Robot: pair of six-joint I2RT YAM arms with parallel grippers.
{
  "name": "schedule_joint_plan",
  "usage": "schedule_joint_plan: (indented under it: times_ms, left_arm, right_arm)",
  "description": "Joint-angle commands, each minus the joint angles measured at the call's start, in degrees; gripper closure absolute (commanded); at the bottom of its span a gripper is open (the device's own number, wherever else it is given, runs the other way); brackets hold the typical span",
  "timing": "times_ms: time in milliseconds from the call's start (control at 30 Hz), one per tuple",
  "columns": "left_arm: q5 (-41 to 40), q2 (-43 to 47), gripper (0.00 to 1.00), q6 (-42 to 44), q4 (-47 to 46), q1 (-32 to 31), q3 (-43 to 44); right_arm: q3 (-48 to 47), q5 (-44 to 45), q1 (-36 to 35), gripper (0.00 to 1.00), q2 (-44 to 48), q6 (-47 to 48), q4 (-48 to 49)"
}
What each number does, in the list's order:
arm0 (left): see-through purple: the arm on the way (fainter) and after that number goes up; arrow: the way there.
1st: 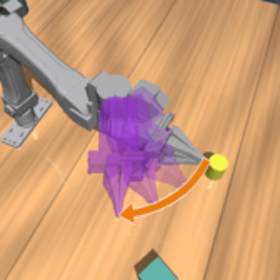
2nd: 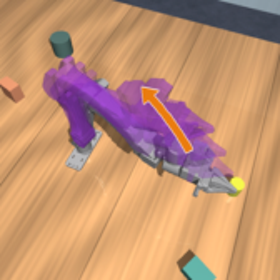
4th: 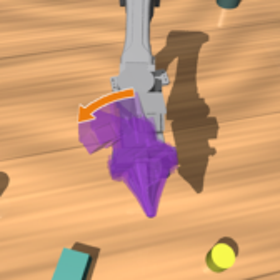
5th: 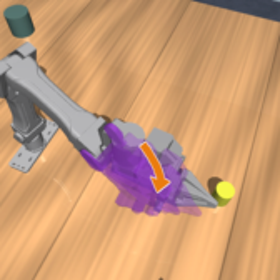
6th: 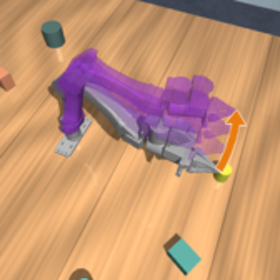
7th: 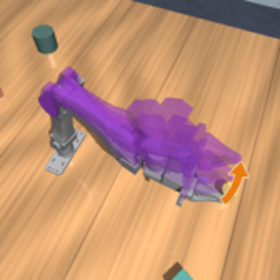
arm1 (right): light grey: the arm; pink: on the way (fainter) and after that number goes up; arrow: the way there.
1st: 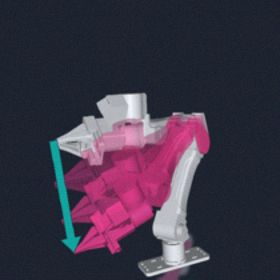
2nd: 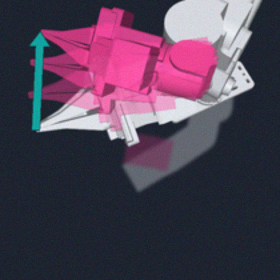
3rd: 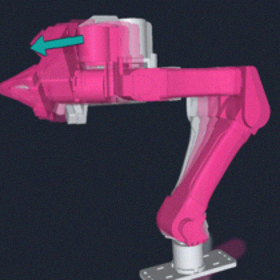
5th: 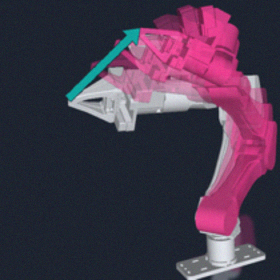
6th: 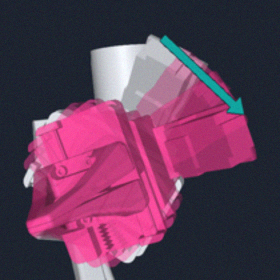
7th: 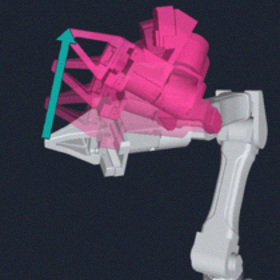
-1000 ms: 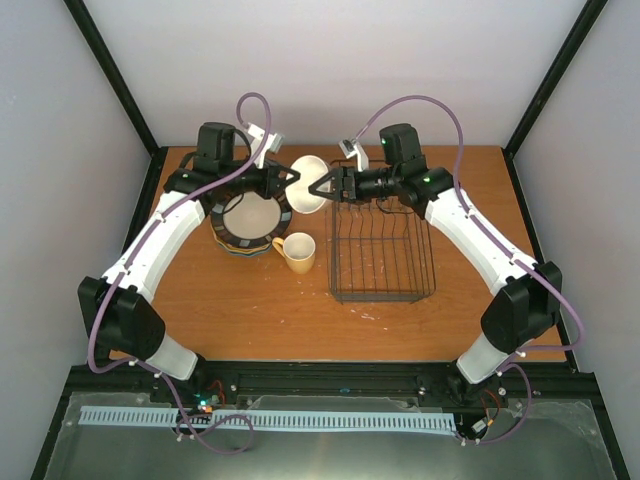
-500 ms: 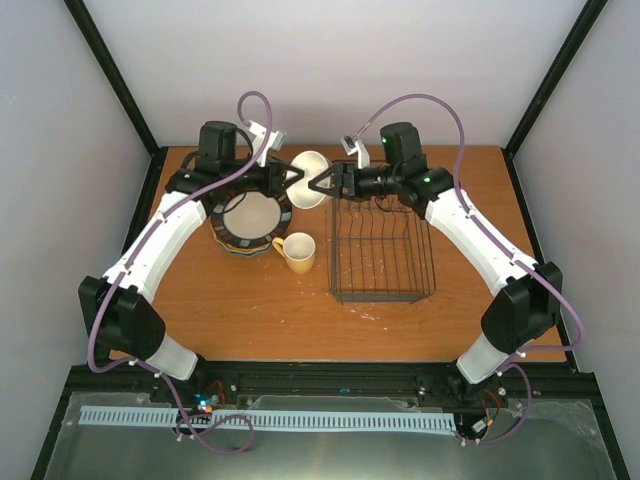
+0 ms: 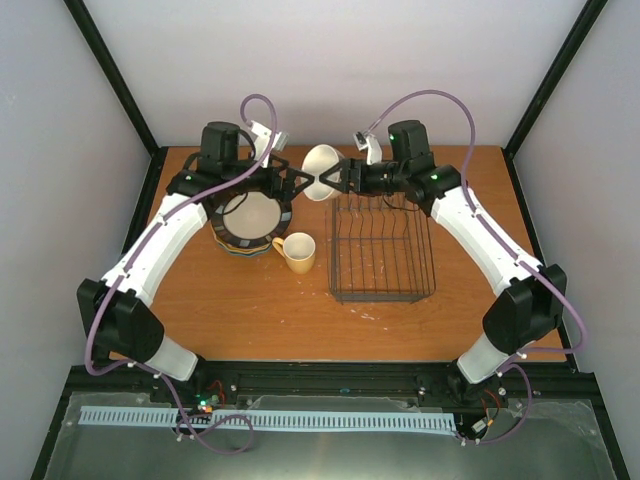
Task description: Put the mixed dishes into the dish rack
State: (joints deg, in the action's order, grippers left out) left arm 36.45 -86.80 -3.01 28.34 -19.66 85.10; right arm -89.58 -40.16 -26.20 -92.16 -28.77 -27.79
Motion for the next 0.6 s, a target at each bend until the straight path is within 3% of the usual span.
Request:
schedule_joint_plan:
  times_ms: [0, 167, 367, 567]
  left_arm:
    - [-8.0, 4.7, 0.00, 2.0, -1.6, -0.5, 0.4]
    - [-20.2, 7.7, 0.00, 3.3, -1.3, -0.5, -1.7]
    - [-32.1, 12.0, 0.00, 5.1, -2.3, -0.5, -8.2]
    - [-38.8, 15.3, 0.00, 4.8, -3.1, -0.5, -14.6]
  right_arm:
    - [-4.9, 4.4, 0.9, 0.97, 4.1, 5.7, -3.6]
    - [-12.0, 18.0, 1.0, 0.97, 4.8, 14.3, -17.8]
    - [-20.5, 43.4, -0.5, 0.97, 5.6, 23.7, -36.9]
    - [-13.3, 70.0, -9.4, 0.97, 7.9, 24.8, -43.6]
